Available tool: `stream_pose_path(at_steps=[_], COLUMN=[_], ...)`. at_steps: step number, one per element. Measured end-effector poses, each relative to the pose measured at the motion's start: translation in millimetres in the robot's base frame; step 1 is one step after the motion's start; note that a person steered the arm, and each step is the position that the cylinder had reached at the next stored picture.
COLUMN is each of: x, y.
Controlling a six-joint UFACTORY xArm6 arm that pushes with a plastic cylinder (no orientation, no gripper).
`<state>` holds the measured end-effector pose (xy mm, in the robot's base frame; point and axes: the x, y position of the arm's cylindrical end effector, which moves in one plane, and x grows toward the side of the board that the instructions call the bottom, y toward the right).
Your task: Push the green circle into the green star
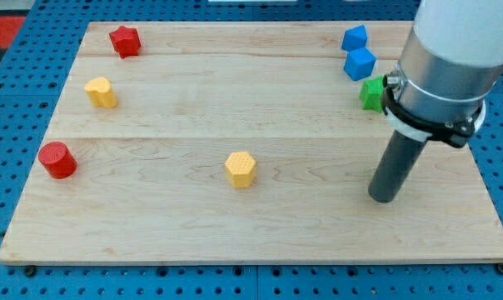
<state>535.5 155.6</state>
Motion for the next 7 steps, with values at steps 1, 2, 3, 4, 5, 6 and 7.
stream_pose_path(at_steps=[1, 2, 3, 4, 5, 6, 7], x=[12.2, 22.9, -5.3, -39.9, -63.7, -11.1, -27.9], y=[0.7, 15.6, 12.5, 2.2, 2.2, -3.5, 32.9])
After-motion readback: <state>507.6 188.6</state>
